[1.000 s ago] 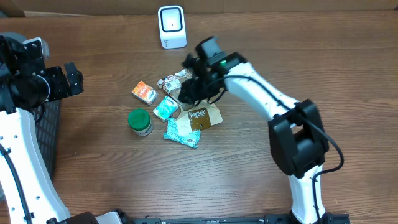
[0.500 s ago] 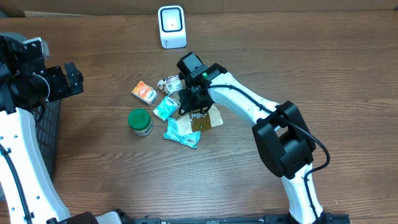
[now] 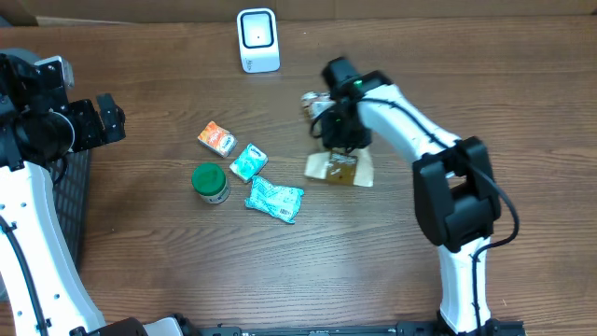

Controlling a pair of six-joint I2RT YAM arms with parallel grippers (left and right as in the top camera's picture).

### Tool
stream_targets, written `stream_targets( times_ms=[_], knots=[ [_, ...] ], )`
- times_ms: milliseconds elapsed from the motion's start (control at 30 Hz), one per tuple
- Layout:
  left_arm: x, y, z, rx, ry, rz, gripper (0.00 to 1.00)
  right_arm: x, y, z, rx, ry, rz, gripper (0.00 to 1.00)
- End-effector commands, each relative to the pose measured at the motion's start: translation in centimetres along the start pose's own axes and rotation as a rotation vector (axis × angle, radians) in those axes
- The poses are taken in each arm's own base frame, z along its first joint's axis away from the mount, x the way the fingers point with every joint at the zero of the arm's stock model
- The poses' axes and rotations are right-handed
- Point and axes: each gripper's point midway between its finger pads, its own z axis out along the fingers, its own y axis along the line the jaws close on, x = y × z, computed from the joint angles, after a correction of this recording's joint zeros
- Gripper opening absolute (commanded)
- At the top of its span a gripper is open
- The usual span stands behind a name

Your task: Scan the item barcode

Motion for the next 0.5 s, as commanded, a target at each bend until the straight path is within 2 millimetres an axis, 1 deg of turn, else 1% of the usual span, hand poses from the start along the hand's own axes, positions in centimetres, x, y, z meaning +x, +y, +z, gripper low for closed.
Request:
stream_targets(
  times_ms=[0, 100, 267, 333, 367, 400, 467],
  knots=[
    [0.0, -0.2, 0.2, 0.013, 0.002, 0.016, 1.00, -0.1, -2.4, 0.4, 0.025, 0.026, 0.029, 0.54],
    [0.0, -0.2, 0.2, 0.013, 0.002, 0.016, 1.00, -0.4, -2.3, -0.7, -0.034, 0.027, -0.010, 0.59],
    [0.0, -0.2, 0.2, 0.013, 0.002, 0.016, 1.00, -0.4, 0.2, -5.4, -0.173, -0.010, -0.175, 0.66],
    [0.0, -0.2, 0.2, 0.013, 0.003, 0.016, 1.00, 0.6, 1.6, -8.2, -0.230, -0.024, -0.308, 0.69],
    [0.0, -0.2, 0.2, 0.013, 0.002, 0.016, 1.00, 1.0, 1.9, -8.7, -0.247, -0.025, -0.342, 0.70],
    [0.0, -0.2, 0.2, 0.013, 0.003, 0.016, 1.00, 1.8, 2.6, -9.5, -0.276, -0.020, -0.400, 0.70],
    [0.0, -0.2, 0.2, 0.013, 0.002, 0.016, 1.00, 3.1, 3.7, -10.3, -0.312, -0.003, -0.476, 0.71]
  ],
)
